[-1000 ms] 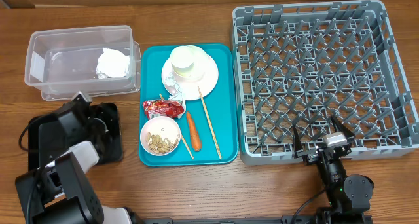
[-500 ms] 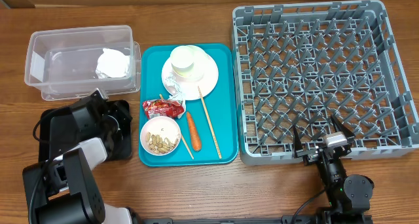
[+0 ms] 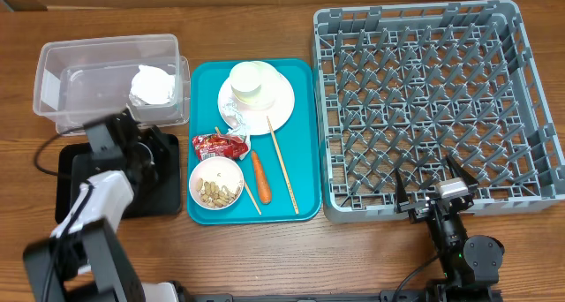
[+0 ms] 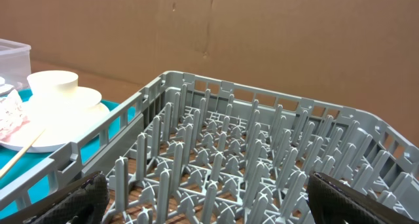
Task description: Sort waste into correct bins and load items into the dishwasher
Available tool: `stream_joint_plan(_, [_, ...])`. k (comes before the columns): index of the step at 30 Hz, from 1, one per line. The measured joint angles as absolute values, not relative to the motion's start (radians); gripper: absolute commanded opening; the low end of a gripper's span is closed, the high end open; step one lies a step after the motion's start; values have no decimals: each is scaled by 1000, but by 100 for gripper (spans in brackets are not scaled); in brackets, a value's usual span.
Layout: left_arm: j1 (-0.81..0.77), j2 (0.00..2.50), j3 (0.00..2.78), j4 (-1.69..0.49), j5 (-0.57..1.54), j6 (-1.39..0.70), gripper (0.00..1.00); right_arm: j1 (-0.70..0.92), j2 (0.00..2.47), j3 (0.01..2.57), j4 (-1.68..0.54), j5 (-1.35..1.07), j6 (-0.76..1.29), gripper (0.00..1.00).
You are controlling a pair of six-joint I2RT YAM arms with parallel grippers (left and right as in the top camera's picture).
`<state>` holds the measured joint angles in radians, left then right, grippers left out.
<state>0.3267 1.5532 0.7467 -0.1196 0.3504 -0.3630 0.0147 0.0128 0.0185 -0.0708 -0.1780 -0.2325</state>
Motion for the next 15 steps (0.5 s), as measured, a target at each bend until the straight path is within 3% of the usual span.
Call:
stream_joint_plan(7, [362, 1375, 927, -566, 46, -464, 4, 15, 13, 19, -71, -178, -232, 100])
stream_joint_plan(11, [461, 1317, 938, -662, -70, -509, 4, 15, 13, 19, -71, -178, -233, 100])
stream_joint_plan(15, [584, 1320, 938, -608, -9, -476, 4, 15, 13, 19, -71, -178, -233, 100])
